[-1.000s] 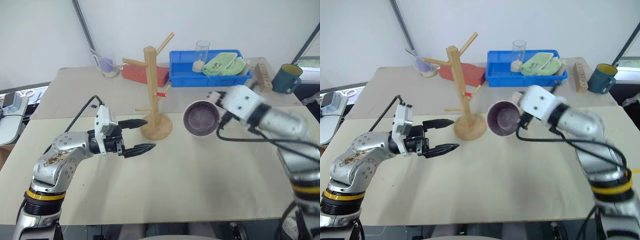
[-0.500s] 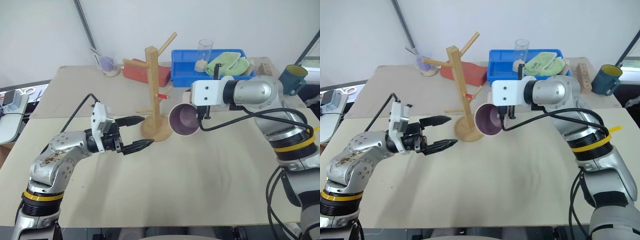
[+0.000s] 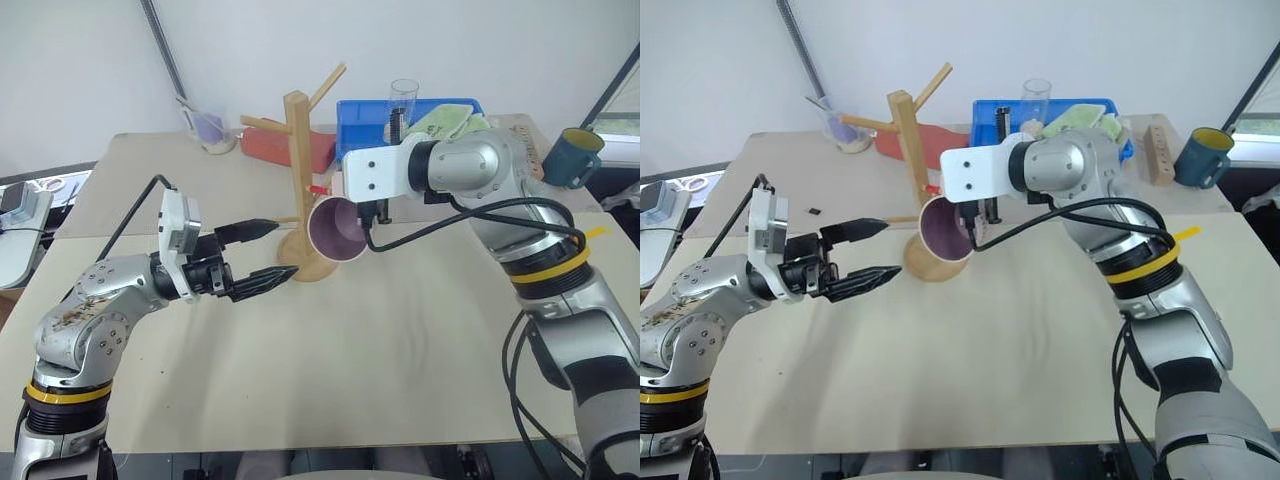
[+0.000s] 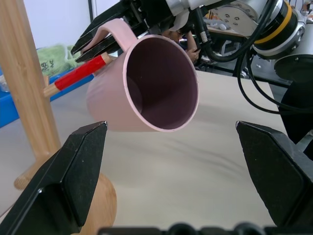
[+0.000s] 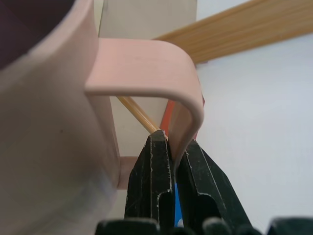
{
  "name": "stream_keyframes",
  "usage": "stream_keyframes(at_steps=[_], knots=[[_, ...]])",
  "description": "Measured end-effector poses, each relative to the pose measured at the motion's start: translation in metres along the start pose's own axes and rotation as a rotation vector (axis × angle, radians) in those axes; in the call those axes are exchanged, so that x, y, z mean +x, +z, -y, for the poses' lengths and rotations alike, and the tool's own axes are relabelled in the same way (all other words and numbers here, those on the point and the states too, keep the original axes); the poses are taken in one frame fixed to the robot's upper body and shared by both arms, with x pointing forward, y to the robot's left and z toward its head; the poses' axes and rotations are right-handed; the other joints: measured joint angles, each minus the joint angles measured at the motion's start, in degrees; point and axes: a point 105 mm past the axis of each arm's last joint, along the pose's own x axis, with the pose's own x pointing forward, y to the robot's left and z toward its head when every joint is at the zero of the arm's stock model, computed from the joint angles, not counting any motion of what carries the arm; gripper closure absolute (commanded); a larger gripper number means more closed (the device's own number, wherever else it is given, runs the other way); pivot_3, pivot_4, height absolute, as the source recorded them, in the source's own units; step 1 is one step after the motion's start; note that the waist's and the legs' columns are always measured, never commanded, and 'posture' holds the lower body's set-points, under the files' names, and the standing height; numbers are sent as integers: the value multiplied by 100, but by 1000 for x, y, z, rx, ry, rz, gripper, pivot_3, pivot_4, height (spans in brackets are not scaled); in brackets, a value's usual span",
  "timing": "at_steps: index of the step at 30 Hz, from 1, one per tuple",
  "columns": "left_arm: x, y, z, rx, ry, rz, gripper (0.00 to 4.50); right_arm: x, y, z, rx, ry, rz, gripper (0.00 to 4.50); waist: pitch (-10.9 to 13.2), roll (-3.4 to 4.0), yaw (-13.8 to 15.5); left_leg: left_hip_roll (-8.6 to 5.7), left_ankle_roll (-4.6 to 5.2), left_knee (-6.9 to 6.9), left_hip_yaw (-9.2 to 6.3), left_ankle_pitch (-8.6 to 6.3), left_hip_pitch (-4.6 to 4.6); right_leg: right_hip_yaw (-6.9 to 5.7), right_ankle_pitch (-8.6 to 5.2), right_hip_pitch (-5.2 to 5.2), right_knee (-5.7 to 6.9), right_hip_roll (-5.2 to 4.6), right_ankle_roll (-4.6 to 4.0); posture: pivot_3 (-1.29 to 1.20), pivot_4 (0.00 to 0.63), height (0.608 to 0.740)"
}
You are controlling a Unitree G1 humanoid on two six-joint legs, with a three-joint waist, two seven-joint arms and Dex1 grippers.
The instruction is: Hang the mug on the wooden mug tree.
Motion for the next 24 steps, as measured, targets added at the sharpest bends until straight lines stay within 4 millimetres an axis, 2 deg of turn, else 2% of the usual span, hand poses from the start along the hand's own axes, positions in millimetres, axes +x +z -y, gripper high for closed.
stream_keyframes(at_steps=[18, 20, 24], knots=[[3, 4, -6, -2, 47, -1, 0, 19, 7, -3, -33, 4, 1, 4479, 0, 0, -10, 0, 6, 0, -2, 4, 1, 10, 15, -5, 4, 8, 18, 0, 150, 719], [3, 4, -6, -2, 49, -1, 0, 19, 8, -1, -26, -1, 3, 3667, -1, 0, -10, 0, 7, 0, -3, 4, 1, 10, 15, -5, 4, 9, 19, 0, 150, 719], [3, 4, -6, -3, 51, -1, 0, 18, 9, 1, -5, -10, 10, 2348, -1, 0, -9, 0, 6, -1, -3, 4, 1, 12, 17, -6, 4, 10, 19, 0, 150, 719]])
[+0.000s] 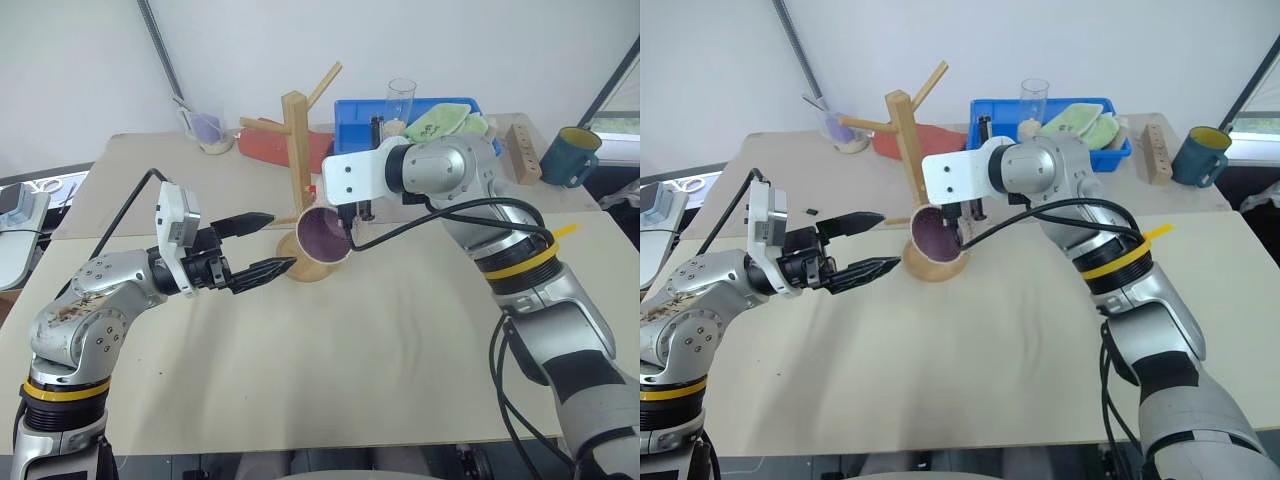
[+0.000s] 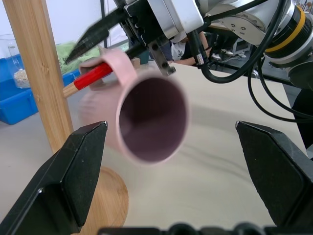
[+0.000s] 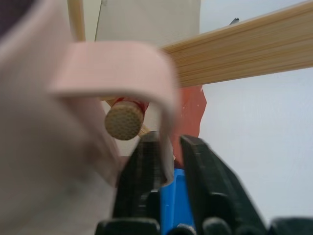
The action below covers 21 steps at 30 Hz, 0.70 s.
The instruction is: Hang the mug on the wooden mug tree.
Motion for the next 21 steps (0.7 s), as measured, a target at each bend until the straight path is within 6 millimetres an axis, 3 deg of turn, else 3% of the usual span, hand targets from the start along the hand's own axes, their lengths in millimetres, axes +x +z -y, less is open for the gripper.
stream_keyframes(at_steps=[3, 15, 21], knots=[[0, 1, 0, 2, -1, 1, 0, -4, 3, 4, -1, -18, 11, 1362, 0, 0, 1, 0, -1, 0, 0, -1, 0, 0, 0, 0, 0, 0, -1, 0, 150, 719], [2, 3, 2, -12, -17, 23, 0, -51, -4, 11, 28, 28, 77, 1362, 2, -4, 13, 0, -5, 1, 2, -3, 0, 1, -3, 4, -3, 0, -5, 0, 150, 719], [-6, -9, -16, 31, 108, -83, 0, -98, -10, 11, 262, 34, 163, 1362, 4, -13, 22, 0, -9, 2, 1, -6, 9, 1, -5, 16, -5, 0, -9, 0, 150, 719]])
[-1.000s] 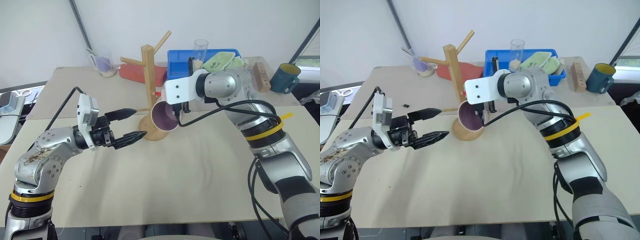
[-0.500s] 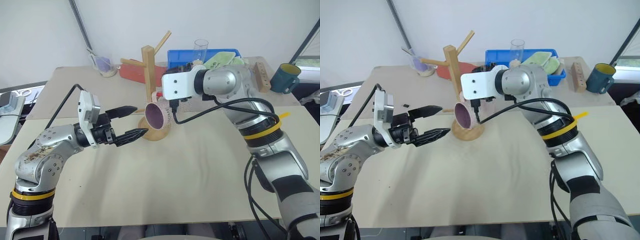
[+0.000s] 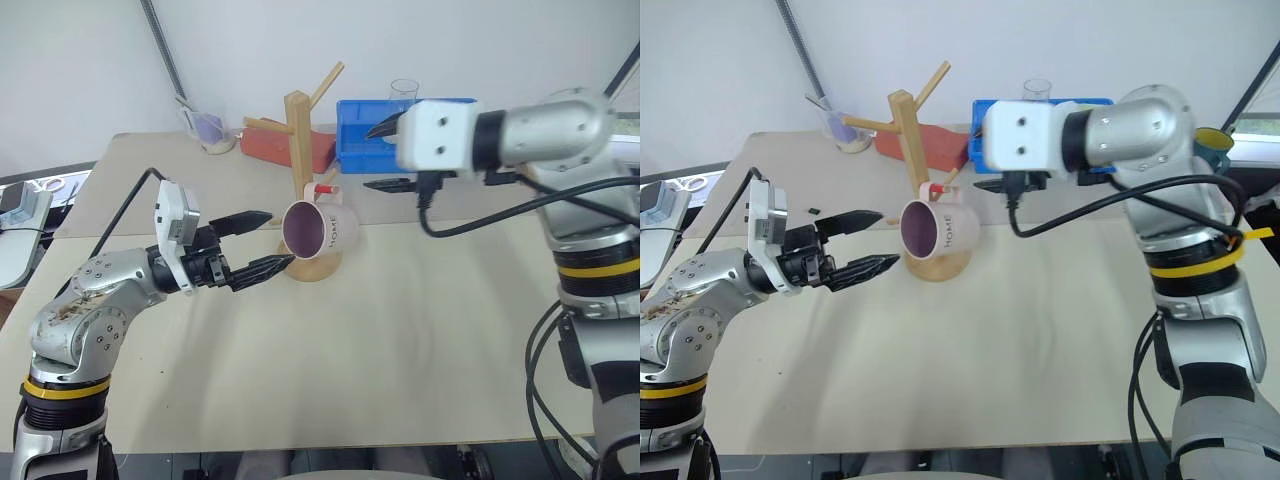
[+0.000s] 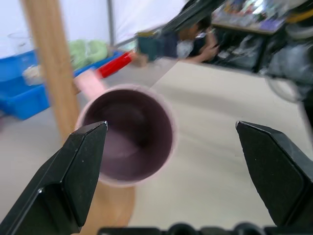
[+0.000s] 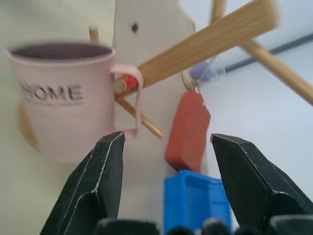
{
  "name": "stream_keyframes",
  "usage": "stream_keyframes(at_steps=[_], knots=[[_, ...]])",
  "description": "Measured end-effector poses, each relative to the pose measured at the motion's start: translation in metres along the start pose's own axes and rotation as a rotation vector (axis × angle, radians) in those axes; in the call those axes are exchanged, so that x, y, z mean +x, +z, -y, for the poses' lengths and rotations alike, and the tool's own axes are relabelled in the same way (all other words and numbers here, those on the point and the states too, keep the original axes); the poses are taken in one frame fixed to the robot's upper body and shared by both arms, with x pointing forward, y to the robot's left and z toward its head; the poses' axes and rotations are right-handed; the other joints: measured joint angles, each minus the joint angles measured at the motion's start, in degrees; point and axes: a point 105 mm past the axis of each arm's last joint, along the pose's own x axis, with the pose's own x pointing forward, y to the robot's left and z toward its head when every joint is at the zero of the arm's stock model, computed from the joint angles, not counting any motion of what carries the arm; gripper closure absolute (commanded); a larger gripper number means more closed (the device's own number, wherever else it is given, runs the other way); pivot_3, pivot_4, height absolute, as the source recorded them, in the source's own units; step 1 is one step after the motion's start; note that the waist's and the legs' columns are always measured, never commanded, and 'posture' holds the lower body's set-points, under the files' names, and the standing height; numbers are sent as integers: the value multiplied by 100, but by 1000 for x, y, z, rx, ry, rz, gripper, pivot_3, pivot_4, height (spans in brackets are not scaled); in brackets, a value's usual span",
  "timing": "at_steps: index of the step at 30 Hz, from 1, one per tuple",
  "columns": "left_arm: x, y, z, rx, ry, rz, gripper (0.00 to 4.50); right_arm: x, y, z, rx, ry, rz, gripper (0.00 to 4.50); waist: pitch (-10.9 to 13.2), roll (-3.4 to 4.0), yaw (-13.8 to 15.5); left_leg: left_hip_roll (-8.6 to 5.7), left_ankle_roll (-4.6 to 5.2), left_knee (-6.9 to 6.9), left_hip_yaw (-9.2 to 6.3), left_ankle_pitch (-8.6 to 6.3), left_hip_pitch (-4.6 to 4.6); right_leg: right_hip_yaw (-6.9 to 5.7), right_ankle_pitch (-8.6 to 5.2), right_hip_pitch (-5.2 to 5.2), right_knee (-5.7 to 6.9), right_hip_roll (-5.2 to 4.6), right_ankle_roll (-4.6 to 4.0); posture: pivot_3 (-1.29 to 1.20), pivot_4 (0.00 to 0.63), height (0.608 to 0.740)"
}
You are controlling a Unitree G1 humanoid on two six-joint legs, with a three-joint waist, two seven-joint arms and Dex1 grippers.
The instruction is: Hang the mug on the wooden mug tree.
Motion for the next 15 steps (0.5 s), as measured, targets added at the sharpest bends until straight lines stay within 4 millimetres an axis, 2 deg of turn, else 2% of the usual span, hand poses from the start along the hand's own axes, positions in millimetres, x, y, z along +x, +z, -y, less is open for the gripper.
stream_keyframes(at_steps=[4, 9, 11, 15], knots=[[-15, -24, -19, 39, 141, -130, 0, -29, -33, -26, 247, -44, -11, 1362, 10, -19, 13, 0, -8, -1, 6, -5, -3, 1, -18, 5, -12, -5, -32, 0, 150, 719], [-38, -42, -32, 86, 222, -204, 0, -51, -60, -62, 434, -113, -13, 1362, 18, -27, 2, 0, -9, 0, 10, -6, -8, 6, -19, -12, -8, -7, -33, 0, 150, 719], [-46, -43, -34, 95, 226, -214, 0, -57, -59, -69, 461, -119, -6, 1362, 19, -26, -4, 0, -10, -4, 10, -7, -12, 6, -19, -28, -6, -8, -33, 0, 150, 719], [-52, -38, -39, 100, 244, -200, 0, -60, -42, -62, 454, -150, 55, 1362, 22, -27, -5, 0, -11, -3, 7, -8, -16, 5, -19, -44, -6, -9, -33, 0, 150, 719]])
